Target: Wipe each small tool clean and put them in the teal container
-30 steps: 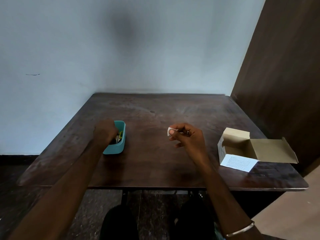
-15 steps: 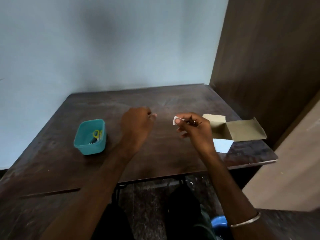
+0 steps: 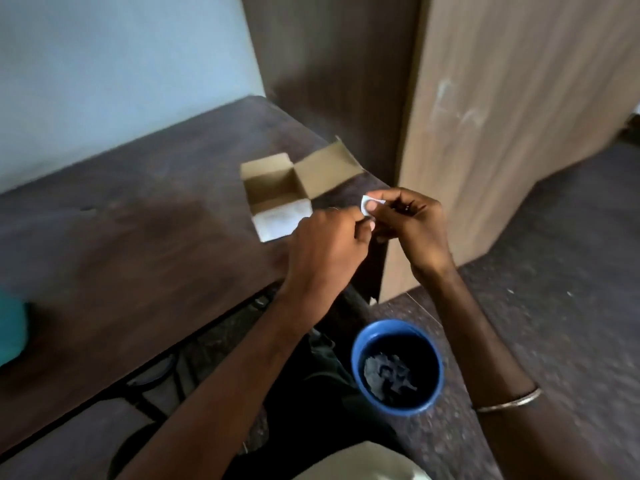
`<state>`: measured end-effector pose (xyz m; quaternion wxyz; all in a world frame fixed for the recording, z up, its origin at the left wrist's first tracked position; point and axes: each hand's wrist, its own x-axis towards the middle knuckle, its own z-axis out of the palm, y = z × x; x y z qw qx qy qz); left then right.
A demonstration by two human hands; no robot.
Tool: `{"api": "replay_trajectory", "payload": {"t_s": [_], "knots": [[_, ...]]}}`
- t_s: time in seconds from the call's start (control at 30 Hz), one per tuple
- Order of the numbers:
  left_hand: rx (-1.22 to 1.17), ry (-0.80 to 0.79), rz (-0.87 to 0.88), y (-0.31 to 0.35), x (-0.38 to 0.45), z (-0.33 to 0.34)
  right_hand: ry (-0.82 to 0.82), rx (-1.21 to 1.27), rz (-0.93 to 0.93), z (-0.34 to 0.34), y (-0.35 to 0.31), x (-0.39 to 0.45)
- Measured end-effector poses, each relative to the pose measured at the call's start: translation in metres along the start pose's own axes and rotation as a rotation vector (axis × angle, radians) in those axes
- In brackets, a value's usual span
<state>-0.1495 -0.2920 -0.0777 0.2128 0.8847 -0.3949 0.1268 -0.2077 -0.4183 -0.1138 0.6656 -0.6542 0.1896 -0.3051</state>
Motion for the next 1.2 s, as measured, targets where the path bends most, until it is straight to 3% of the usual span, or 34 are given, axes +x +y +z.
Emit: {"api": "replay_trajectory", "payload": {"t_s": [0.2, 0.43, 0.7, 0.97, 1.2], "knots": [[-0.015, -0.205, 0.067, 0.023, -0.012, 0.069, 0.123, -0.069, 0.147, -0.055, 0.055, -0.01], [-0.019, -0.441, -0.05, 0.001, -0.039, 0.145, 0.178, -0.355, 0.472, -0.077, 0.202, -0.036], [-0.028, -0.528, -0.149, -0.036, -0.048, 0.179, 0.21, -0.47, 0.938, -0.085, 0.349, -0.086], [-0.084, -0.566, -0.195, -0.063, -0.051, 0.192, 0.168, -0.451, 1.119, -0.08, 0.402, -0.102], [-0.092, -0.603, -0.257, -0.071, -0.048, 0.196, 0.22, -0.568, 1.112, -0.091, 0.427, -0.111]]}}
